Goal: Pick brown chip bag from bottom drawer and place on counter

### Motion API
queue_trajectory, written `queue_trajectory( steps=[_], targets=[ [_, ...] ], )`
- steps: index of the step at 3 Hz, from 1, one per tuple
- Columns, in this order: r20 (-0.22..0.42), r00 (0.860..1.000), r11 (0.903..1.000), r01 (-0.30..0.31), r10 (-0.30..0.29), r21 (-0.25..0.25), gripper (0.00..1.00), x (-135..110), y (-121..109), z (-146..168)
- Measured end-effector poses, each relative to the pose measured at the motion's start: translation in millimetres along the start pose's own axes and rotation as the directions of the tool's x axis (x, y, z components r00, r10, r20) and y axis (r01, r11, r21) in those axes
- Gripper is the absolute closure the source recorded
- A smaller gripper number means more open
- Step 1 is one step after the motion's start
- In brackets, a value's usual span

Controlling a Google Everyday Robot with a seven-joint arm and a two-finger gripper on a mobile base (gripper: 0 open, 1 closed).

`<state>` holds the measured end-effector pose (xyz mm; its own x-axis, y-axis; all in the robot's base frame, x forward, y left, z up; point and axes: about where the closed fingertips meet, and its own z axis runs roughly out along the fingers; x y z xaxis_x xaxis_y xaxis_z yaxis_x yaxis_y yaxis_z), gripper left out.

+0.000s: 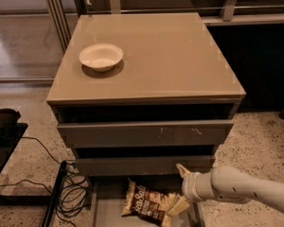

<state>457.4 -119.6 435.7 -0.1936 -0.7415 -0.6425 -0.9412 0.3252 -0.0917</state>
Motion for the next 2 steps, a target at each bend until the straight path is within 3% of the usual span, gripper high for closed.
queue_trajectory(
  steps=[2],
  targets=[
    [0.069, 0.997, 0.9974, -0.022, 0.027, -0.069, 0.0, 55.3, 1.1, 66.9]
  ],
)
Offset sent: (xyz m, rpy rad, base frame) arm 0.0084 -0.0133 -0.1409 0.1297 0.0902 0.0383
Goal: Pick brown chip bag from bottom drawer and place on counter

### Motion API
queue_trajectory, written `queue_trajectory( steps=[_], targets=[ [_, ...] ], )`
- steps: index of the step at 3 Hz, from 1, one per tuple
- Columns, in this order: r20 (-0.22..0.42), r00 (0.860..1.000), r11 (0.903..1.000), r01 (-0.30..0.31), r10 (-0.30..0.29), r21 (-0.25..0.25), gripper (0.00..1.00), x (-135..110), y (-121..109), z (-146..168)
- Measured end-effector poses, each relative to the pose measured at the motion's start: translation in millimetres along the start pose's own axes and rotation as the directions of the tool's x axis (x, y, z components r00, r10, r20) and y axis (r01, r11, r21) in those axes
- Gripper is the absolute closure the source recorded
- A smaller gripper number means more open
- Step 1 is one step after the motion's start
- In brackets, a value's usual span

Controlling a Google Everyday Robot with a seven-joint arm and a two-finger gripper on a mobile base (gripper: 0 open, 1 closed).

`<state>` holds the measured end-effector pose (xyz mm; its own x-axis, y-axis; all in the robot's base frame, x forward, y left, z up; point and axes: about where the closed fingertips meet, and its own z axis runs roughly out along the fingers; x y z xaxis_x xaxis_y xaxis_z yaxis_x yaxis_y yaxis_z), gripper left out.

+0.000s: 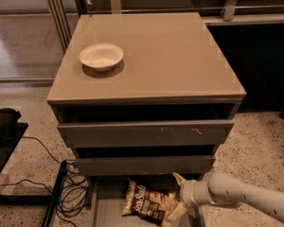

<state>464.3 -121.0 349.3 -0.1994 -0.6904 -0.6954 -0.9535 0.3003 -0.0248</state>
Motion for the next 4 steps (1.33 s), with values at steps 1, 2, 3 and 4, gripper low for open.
queue_trajectory(
  steps=[1, 2, 3, 4],
  targets=[
    [0.048, 0.999, 0.9978, -0.021, 0.024, -0.064, 0.0, 28.5, -3.2, 32.8],
    [0.047, 0.999, 0.9977, -0.019, 0.022, -0.065, 0.0, 28.0, -2.0, 34.5],
    [0.04, 0.999, 0.9967, -0.029, 0.032, -0.076, 0.0, 36.0, 1.9, 55.3],
    [0.041, 0.996, 0.9949, -0.071, 0.074, -0.072, 0.0, 54.6, 1.2, 76.9]
  ],
)
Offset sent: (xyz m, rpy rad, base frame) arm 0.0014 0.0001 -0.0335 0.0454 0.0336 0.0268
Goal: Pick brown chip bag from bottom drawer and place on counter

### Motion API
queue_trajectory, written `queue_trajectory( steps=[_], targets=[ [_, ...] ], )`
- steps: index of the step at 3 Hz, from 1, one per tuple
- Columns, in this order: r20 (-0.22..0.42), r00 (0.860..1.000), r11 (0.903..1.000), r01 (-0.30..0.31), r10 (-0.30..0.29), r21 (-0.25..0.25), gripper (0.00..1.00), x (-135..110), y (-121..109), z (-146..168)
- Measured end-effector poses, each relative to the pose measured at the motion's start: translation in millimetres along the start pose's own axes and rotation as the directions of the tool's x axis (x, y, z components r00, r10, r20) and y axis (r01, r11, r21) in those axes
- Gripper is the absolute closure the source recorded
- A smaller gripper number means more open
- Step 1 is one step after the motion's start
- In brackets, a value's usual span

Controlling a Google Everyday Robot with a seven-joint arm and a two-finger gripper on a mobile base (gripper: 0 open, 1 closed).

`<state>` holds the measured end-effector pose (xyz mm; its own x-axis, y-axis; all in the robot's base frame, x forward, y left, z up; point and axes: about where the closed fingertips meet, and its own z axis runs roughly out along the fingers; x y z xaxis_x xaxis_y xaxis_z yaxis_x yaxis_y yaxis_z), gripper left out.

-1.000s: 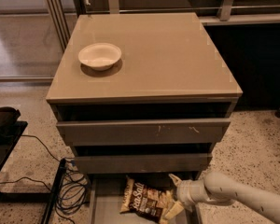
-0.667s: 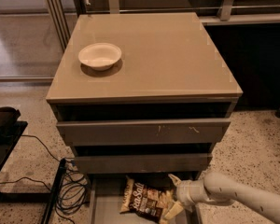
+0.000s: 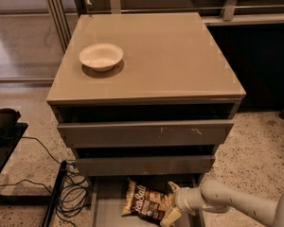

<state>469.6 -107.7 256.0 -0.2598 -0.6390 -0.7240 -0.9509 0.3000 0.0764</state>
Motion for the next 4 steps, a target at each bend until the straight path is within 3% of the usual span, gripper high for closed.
queue_trajectory(
  steps=[2, 3, 4],
  targets=[
    [0.02, 0.998, 0.9976, -0.066, 0.065, 0.022, 0.0, 35.6, 1.8, 43.0],
    [0.072, 0.988, 0.9902, -0.136, 0.134, 0.03, 0.0, 50.9, -7.0, 98.5],
    [0.073, 0.988, 0.9896, -0.14, 0.138, 0.032, 0.0, 53.0, -7.9, 100.3]
  ],
)
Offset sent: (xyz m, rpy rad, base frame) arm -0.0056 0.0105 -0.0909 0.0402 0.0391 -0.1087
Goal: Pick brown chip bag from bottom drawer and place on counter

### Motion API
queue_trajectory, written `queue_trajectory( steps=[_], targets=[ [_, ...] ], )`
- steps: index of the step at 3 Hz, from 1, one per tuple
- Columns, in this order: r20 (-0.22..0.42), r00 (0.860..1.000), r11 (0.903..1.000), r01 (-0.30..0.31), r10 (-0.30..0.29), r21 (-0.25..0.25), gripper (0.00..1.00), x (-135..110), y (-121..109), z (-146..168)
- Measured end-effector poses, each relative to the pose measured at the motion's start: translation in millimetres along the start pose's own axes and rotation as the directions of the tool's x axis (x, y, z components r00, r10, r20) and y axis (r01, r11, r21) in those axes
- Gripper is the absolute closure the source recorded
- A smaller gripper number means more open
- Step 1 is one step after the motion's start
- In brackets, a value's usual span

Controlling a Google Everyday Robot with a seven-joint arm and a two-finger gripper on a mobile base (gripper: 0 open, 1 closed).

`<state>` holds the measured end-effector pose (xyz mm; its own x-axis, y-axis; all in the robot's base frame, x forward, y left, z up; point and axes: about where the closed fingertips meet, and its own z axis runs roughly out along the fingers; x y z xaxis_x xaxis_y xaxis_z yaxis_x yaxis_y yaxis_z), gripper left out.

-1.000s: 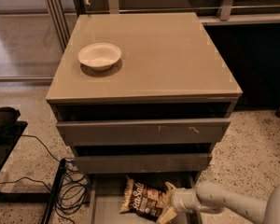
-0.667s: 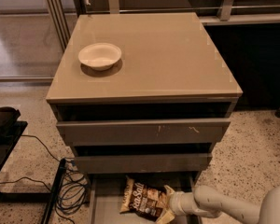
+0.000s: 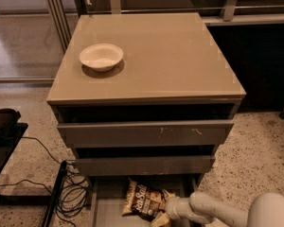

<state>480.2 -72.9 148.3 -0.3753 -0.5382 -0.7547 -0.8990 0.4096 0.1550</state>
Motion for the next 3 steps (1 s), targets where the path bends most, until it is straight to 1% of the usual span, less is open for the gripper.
queue_trajectory(
  steps=[1, 3],
  targets=[
    [0.0, 1.0, 1.0, 0.0, 0.0, 0.0, 0.19, 0.0, 0.0, 0.0],
    [0.0, 1.0, 1.0, 0.0, 0.0, 0.0, 0.65, 0.0, 0.1, 0.1]
  ],
)
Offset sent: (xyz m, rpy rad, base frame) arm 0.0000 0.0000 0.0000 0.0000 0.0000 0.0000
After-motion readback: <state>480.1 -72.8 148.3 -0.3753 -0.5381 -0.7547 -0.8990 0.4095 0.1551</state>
